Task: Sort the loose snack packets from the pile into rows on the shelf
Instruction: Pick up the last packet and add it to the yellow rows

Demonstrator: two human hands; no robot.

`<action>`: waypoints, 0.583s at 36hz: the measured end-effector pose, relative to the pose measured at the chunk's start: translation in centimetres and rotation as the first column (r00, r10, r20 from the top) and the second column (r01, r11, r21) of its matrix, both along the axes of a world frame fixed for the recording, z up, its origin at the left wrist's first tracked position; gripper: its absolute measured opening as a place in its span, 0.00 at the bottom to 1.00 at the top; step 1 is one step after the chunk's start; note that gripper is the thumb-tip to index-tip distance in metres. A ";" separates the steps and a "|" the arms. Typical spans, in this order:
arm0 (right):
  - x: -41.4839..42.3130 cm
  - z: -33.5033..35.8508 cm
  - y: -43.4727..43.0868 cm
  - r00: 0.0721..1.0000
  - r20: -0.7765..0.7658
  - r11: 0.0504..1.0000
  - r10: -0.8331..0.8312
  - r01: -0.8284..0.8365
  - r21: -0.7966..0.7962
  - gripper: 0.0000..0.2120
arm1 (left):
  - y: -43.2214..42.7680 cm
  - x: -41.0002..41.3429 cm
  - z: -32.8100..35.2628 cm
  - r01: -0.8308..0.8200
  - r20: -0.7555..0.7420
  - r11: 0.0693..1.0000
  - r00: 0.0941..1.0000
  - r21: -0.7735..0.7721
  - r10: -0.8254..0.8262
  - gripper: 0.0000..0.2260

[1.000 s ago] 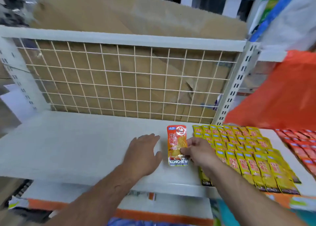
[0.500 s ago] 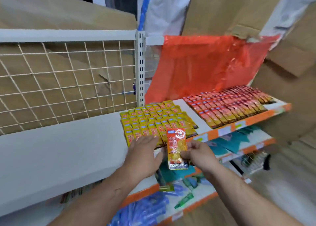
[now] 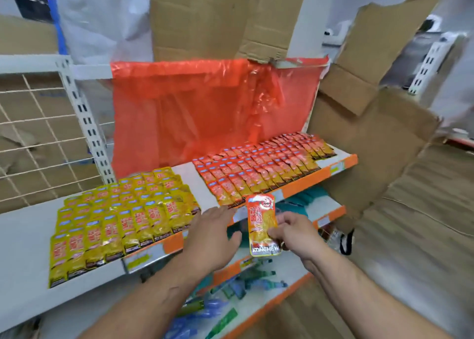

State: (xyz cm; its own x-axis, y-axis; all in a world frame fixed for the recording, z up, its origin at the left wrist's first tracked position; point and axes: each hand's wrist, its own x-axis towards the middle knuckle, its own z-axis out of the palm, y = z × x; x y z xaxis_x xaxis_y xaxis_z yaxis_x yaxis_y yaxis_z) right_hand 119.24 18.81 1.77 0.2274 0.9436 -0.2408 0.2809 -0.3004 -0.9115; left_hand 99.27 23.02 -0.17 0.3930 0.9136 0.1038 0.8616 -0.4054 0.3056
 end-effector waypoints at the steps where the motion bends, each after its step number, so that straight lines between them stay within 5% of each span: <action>1: 1.3 0.0 0.1 1.000 -0.001 1.000 -0.010 0.010 -0.003 0.06 | 0.2 1.3 0.0 0.008 0.002 1.000 1.000 -0.005 -0.008 0.26; 8: 9.1 -0.6 2.2 0.996 -0.055 0.997 -0.070 0.068 -0.031 0.01 | 3.9 9.2 0.1 0.089 -0.012 0.996 0.996 -0.019 -0.089 0.25; 21: 20.8 -1.1 12.7 0.981 -0.024 0.981 -0.192 0.192 -0.032 0.07 | 17.2 22.4 0.2 0.192 0.005 0.981 0.981 0.015 -0.193 0.27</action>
